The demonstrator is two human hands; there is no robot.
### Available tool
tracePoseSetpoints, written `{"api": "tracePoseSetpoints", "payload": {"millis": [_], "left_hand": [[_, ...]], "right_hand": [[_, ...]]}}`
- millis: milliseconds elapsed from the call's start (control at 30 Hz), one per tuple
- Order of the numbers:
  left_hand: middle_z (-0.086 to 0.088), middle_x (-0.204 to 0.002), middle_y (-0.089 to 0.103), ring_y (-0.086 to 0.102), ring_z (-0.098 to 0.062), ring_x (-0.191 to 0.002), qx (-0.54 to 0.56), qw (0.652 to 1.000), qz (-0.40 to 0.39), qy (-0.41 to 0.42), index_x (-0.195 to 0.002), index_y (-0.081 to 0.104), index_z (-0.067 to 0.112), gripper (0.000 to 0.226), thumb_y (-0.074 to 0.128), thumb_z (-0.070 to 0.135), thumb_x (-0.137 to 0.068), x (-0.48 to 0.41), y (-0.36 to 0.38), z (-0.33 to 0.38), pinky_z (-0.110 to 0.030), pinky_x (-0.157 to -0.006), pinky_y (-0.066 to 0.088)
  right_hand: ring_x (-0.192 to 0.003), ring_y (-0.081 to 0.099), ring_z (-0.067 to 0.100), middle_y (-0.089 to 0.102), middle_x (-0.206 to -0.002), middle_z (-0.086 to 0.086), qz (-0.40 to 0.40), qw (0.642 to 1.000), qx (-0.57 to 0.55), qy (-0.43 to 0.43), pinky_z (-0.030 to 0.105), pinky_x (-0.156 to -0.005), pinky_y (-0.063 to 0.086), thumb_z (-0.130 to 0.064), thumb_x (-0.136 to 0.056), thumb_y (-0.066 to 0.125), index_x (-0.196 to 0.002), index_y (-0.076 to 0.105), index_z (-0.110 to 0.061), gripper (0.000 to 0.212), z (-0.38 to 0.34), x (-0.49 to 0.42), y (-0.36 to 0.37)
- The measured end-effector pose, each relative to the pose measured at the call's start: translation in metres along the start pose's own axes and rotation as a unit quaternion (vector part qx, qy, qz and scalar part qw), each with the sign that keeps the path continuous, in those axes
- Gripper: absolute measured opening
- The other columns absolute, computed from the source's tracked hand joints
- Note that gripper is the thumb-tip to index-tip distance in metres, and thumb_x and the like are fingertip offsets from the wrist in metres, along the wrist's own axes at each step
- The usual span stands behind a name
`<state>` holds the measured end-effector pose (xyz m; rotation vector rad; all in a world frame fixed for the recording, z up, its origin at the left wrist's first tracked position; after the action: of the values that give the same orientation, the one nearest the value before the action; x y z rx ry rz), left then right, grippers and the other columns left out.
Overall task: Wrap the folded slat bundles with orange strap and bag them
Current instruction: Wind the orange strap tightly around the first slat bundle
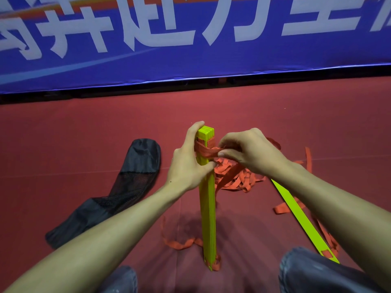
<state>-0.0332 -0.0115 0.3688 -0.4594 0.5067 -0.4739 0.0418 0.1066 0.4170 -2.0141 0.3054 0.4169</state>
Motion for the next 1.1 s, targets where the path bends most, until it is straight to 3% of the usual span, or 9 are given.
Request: {"api": "tracePoseSetpoints", "payload": {"millis": [100,200,333,533,667,733,800,933,1100], "left_hand": [[-0.002,-0.093,0.071,0.072,-0.028,-0.075,0.004,1.000,0.004,-0.004,-0.136,0.029,0.059,0.098,0.084,0.014,-0.068,-0.002,-0.002,-0.004,-0.048,-0.073,0.060],[-0.002,-0.094,0.071,0.071,-0.029,-0.078,0.007,1.000,-0.001,0.002,-0.136,0.030,0.058,0.099,0.085,0.012,-0.068,-0.003,-0.002,-0.004,-0.048,-0.073,0.060],[-0.003,-0.099,0.070,0.070,-0.033,-0.084,0.021,1.000,-0.016,0.008,-0.137,0.031,0.058,0.099,0.085,0.010,-0.069,-0.005,0.000,-0.003,-0.051,-0.075,0.060],[0.008,-0.106,0.065,0.069,-0.026,-0.100,0.100,0.993,-0.057,0.013,-0.135,0.037,0.054,0.097,0.084,-0.002,-0.071,-0.004,0.004,0.001,-0.051,-0.084,0.059],[0.003,-0.104,0.060,0.066,-0.029,-0.101,0.168,0.980,-0.108,0.017,-0.131,0.041,0.049,0.095,0.077,-0.016,-0.073,-0.002,0.009,0.006,-0.048,-0.085,0.060],[-0.005,-0.102,0.058,0.066,-0.032,-0.096,0.186,0.973,-0.133,0.021,-0.131,0.039,0.047,0.095,0.074,-0.020,-0.074,0.001,0.011,0.008,-0.045,-0.084,0.061],[-0.008,-0.101,0.059,0.069,-0.035,-0.096,0.183,0.973,-0.137,0.028,-0.133,0.037,0.045,0.093,0.078,-0.014,-0.074,0.002,0.010,0.009,-0.043,-0.085,0.061],[0.011,-0.093,0.061,0.070,-0.030,-0.089,0.160,0.978,-0.124,0.044,-0.135,0.039,0.047,0.091,0.086,0.006,-0.068,0.000,0.007,0.005,-0.053,-0.086,0.059],[-0.007,-0.109,0.059,0.071,-0.032,-0.095,0.176,0.974,-0.132,0.052,-0.137,0.037,0.047,0.094,0.084,-0.005,-0.073,-0.001,0.003,0.005,-0.039,-0.080,0.061]], "right_hand": [[-0.055,0.055,-0.001,0.060,-0.061,-0.011,0.013,1.000,-0.016,0.012,0.011,-0.055,0.038,-0.024,-0.089,0.071,-0.088,0.074,-0.012,0.013,0.003,0.002,-0.003],[-0.058,0.056,0.006,0.057,-0.060,-0.011,0.026,0.999,-0.027,0.001,0.022,-0.056,0.041,-0.022,-0.091,0.067,-0.087,0.070,-0.011,0.012,0.001,0.003,-0.005],[-0.064,0.052,0.006,0.061,-0.067,-0.008,0.036,0.999,-0.030,-0.016,0.015,-0.055,0.036,-0.020,-0.092,0.067,-0.090,0.068,-0.010,0.011,-0.003,0.003,-0.007],[-0.060,0.053,-0.012,0.051,-0.060,-0.022,0.030,0.999,-0.031,-0.016,0.006,-0.057,0.036,-0.020,-0.089,0.071,-0.089,0.072,-0.011,0.010,0.000,0.001,-0.007],[-0.059,0.053,0.010,0.064,-0.066,-0.004,0.022,0.999,-0.030,-0.032,0.026,-0.058,0.042,-0.024,-0.090,0.069,-0.090,0.074,-0.011,0.014,-0.001,0.000,-0.001],[-0.061,0.054,0.014,0.067,-0.070,0.002,0.022,0.998,-0.045,-0.043,0.029,-0.059,0.042,-0.026,-0.090,0.067,-0.089,0.074,-0.010,0.018,-0.003,0.000,0.002],[-0.062,0.053,0.012,0.068,-0.071,0.002,0.021,0.997,-0.060,-0.053,0.025,-0.059,0.040,-0.031,-0.087,0.064,-0.088,0.074,-0.009,0.023,-0.008,0.000,0.005],[-0.065,0.053,0.011,0.065,-0.069,-0.001,0.009,0.995,-0.083,-0.051,0.014,-0.058,0.036,-0.031,-0.086,0.062,-0.086,0.073,-0.010,0.024,-0.010,-0.003,0.011],[-0.065,0.056,0.000,0.065,-0.069,-0.006,-0.006,0.994,-0.090,-0.066,0.008,-0.059,0.037,-0.021,-0.087,0.069,-0.088,0.074,-0.011,0.011,-0.008,-0.002,0.004]]}}
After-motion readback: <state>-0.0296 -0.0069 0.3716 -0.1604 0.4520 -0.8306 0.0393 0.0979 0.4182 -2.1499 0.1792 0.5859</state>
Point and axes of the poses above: each hand's wrist, its own x-axis away from the middle knuckle, its own y-axis out of the palm, z = x × y, the point moved 9 cm from there along -x, towards the middle knuckle
